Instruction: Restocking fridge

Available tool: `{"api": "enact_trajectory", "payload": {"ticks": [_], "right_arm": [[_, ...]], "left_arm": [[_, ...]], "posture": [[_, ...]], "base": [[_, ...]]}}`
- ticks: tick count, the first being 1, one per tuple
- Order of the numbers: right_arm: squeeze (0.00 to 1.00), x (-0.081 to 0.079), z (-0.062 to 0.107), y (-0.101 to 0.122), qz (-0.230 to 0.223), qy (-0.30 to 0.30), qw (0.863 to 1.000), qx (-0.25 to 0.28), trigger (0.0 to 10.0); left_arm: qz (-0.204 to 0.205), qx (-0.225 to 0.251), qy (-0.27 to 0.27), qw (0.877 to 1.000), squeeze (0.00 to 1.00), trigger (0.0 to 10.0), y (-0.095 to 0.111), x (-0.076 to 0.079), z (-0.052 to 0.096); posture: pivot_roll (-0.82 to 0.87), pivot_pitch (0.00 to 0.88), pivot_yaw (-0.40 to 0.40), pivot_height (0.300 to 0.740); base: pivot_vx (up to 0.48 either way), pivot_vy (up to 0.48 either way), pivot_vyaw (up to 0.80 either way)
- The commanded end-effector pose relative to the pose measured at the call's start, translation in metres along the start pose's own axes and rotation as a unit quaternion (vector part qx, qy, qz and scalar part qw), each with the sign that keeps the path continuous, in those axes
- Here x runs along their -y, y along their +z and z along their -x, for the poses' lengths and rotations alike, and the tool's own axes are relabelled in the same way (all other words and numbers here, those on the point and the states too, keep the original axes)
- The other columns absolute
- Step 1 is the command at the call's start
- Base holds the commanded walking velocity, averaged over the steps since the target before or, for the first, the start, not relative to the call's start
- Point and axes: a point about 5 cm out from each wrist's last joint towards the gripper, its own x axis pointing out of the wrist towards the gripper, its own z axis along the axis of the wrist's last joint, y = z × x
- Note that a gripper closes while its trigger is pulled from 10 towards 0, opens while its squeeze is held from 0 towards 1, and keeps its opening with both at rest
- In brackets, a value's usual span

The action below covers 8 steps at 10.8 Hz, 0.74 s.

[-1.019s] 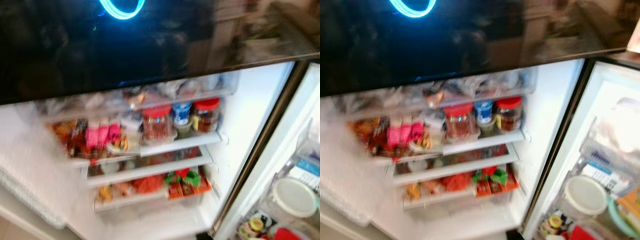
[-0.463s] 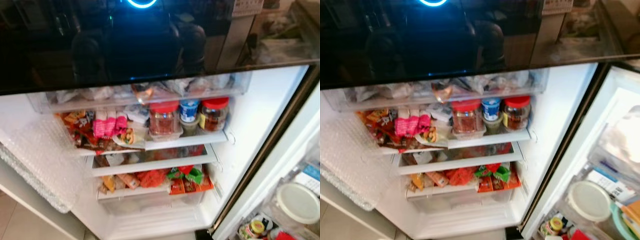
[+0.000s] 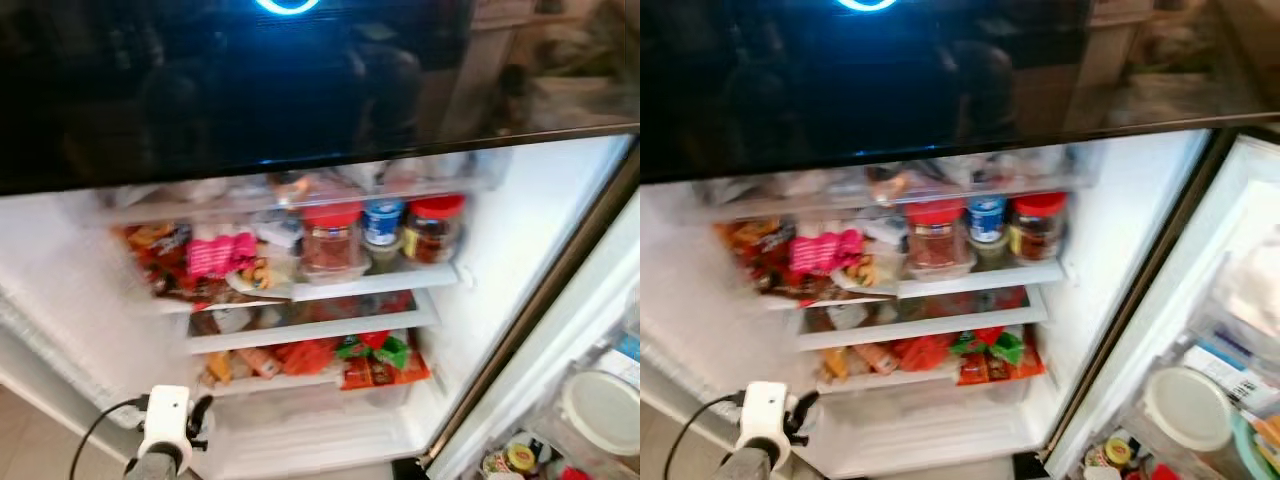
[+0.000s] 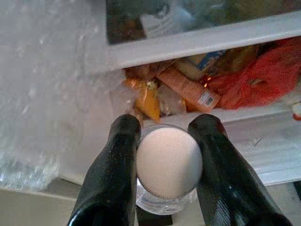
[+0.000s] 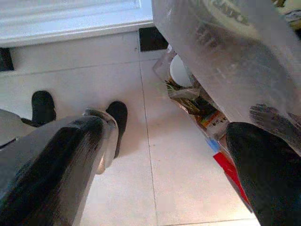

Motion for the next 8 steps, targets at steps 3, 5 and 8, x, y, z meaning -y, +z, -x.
{"api": "enact_trajectory", "payload": {"ticks": [3,5,8], "right_arm": [[0.00,0.004,0.001,0.003,0.011,-0.003,1.000,0.001,10.0],[0.00,0.007,0.001,0.003,0.022,0.000,1.000,0.000,10.0],[0.00,0.009,0.002,0.011,0.027,0.004,1.000,0.011,10.0]], "left_arm": [[0.047,0.094,-0.066,0.992,0.00,10.0,0.027,0.027,0.011],[0.053,0.124,-0.085,0.987,0.00,10.0,0.040,0.036,0.028],[0.068,0.130,-0.108,0.983,0.00,10.0,0.059,0.048,0.027]], "posture": [[0.02,0.000,-0.008,0.740],[0.04,0.000,-0.030,0.740],[0.03,0.000,-0.050,0.740]], "base": [[0.000,0.000,0.00],[0.000,0.000,0.00],[0.000,0.000,0.00]]}}
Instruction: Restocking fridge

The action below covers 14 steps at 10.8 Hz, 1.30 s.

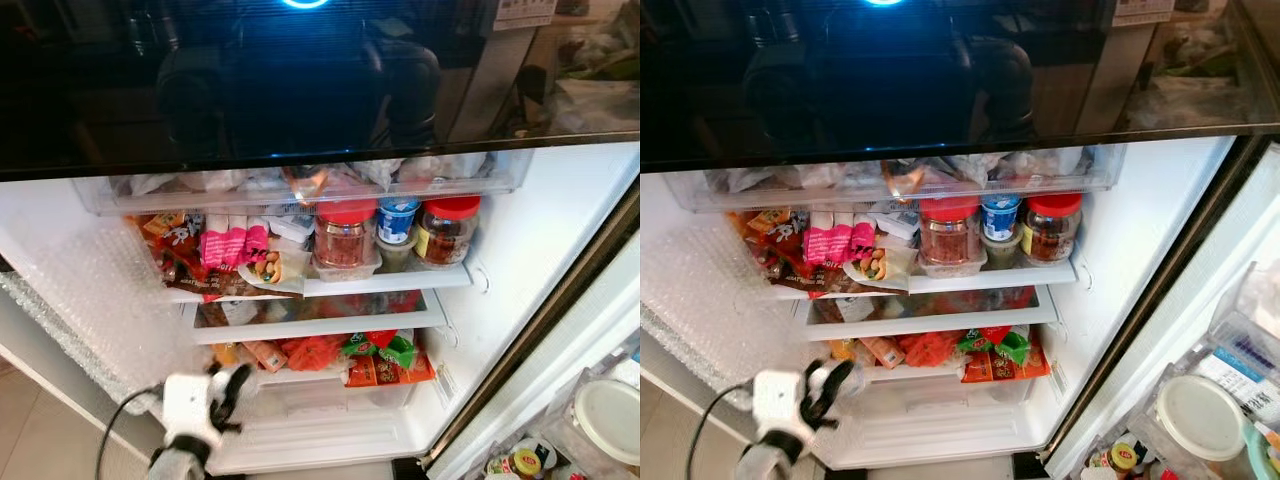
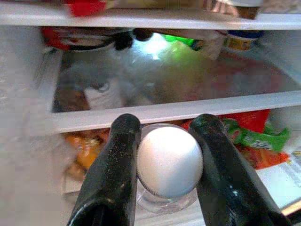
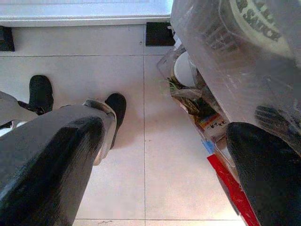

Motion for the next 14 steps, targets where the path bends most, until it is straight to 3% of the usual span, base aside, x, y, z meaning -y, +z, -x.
{"api": "enact_trajectory", "payload": {"ticks": [1,6,11,14], "right_arm": [[0.00,0.009,0.002,0.013,0.000,-0.012,1.000,0.023,10.0],[0.00,0.002,-0.001,0.043,-0.009,-0.002,0.999,0.054,10.0],[0.00,0.003,0.000,0.058,-0.021,-0.011,0.997,0.073,10.0],[0.00,0.006,0.000,0.056,-0.006,-0.008,0.998,0.066,10.0]], "left_arm": [[0.000,-0.006,-0.005,1.000,0.00,10.0,0.002,0.001,-0.004],[-0.034,-0.006,-0.013,0.999,0.00,10.0,0.021,-0.013,-0.032],[-0.027,-0.007,-0.013,1.000,0.00,10.0,0.021,-0.009,-0.055],[-0.027,0.007,-0.016,0.999,0.00,10.0,0.025,-0.005,-0.057]], "posture": [[0.02,0.000,-0.057,0.740],[0.02,0.000,-0.022,0.740],[-0.02,0.000,-0.013,0.740],[0.00,0.000,-0.019,0.740]], "base": [[0.000,0.000,0.00],[0.000,0.000,0.00],[0.000,0.000,0.00],[0.000,0.000,0.00]]}}
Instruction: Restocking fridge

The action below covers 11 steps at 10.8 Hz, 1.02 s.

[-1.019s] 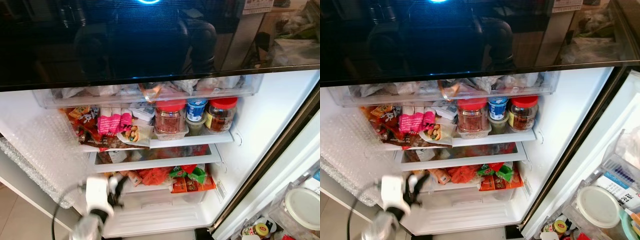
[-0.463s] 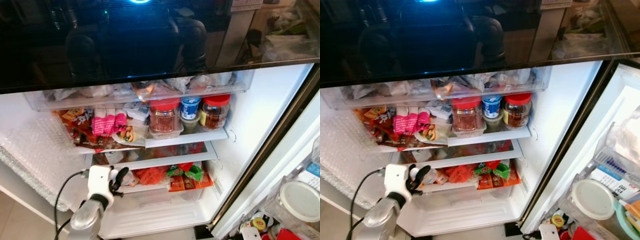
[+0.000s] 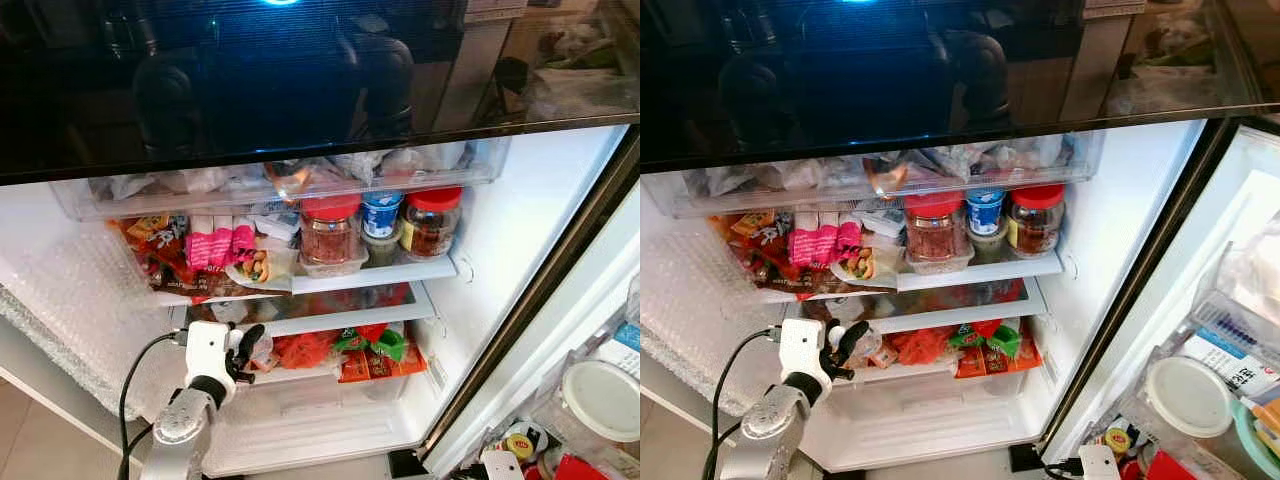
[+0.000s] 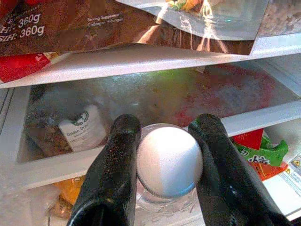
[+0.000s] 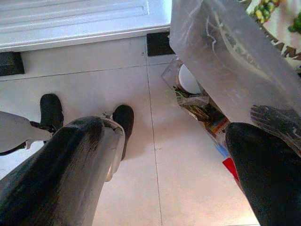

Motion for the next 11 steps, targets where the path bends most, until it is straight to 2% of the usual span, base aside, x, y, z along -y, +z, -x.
{"api": "enact_trajectory", "payload": {"ticks": [1,5,7,9,11], "right_arm": [[0.00,0.008,0.002,0.028,0.021,-0.011,0.999,0.046,10.0],[0.00,0.007,0.002,0.014,0.027,-0.001,0.999,0.030,10.0],[0.00,0.010,0.003,0.008,0.035,0.000,0.999,0.024,10.0],[0.00,0.016,0.005,0.003,0.063,-0.003,0.998,0.014,10.0],[0.00,0.016,0.006,0.001,0.112,0.003,0.994,0.007,10.0]], "left_arm": [[-0.009,0.006,0.000,1.000,0.00,10.0,0.002,-0.001,0.000],[-0.009,0.005,0.008,1.000,0.00,10.0,-0.001,-0.004,0.006],[-0.008,0.003,0.015,1.000,0.00,10.0,-0.004,-0.004,0.014],[-0.007,0.001,0.010,1.000,0.00,10.0,-0.006,-0.002,0.017],[-0.009,-0.011,0.007,1.000,0.00,10.0,-0.009,-0.004,0.015]], "posture": [[0.01,0.000,-0.025,0.740],[0.02,0.000,-0.027,0.740],[0.04,0.000,-0.036,0.740],[0.02,0.000,-0.036,0.740],[-0.01,0.013,-0.028,0.740]], "base": [[0.000,0.000,0.00],[0.000,0.000,0.00],[0.000,0.000,0.00],[0.000,0.000,0.00],[0.000,0.000,0.00]]}}
